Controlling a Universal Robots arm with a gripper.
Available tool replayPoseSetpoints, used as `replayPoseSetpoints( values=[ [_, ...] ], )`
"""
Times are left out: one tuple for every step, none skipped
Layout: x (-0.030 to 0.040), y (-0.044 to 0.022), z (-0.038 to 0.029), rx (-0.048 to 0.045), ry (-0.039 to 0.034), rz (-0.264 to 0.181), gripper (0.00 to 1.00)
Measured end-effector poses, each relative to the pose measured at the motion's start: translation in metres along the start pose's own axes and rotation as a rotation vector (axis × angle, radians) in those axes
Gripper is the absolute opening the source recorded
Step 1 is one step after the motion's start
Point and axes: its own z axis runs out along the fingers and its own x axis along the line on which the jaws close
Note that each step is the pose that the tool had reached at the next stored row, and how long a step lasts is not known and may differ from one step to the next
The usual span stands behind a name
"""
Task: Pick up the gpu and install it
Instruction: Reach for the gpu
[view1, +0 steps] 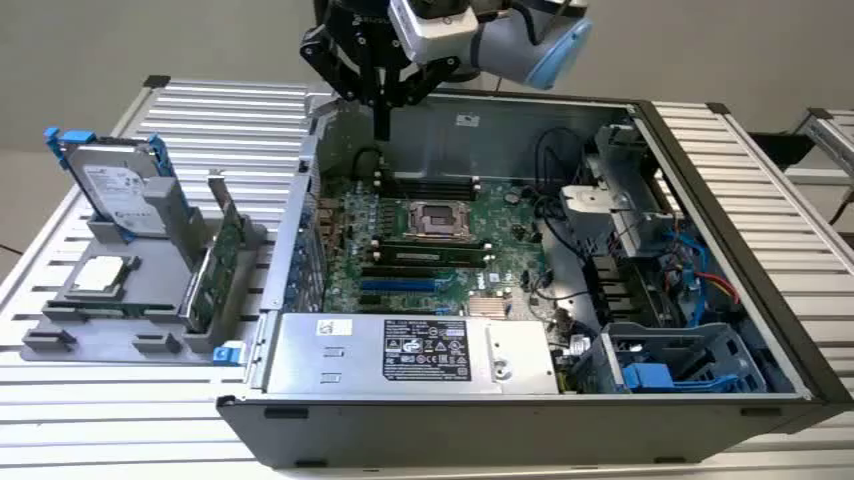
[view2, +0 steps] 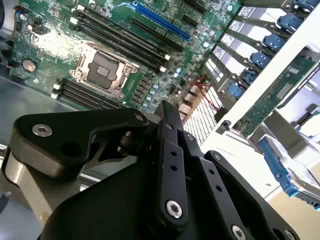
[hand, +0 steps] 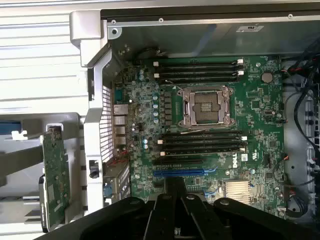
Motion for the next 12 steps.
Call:
replayPoseSetpoints(
  values=[
    [0.0,0.0,0.0,0.0,0.0,0.0,0.0],
    [0.0,0.0,0.0,0.0,0.0,0.0,0.0],
    [0.0,0.0,0.0,0.0,0.0,0.0,0.0],
    [0.0,0.0,0.0,0.0,0.0001,0.0,0.0],
    [0.0,0.0,0.0,0.0,0.0,0.0,0.0],
    [0.0,0.0,0.0,0.0,0.0,0.0,0.0],
    [0.0,0.0,0.0,0.0,0.0,0.0,0.0],
    [0.0,0.0,0.0,0.0,0.0,0.0,0.0],
    [0.0,0.0,0.0,0.0,0.0,0.0,0.0],
    [0.0,0.0,0.0,0.0,0.0,0.0,0.0],
    [0.0,0.0,0.0,0.0,0.0,0.0,0.0],
    [0.0,0.0,0.0,0.0,0.0,0.0,0.0]
  ],
)
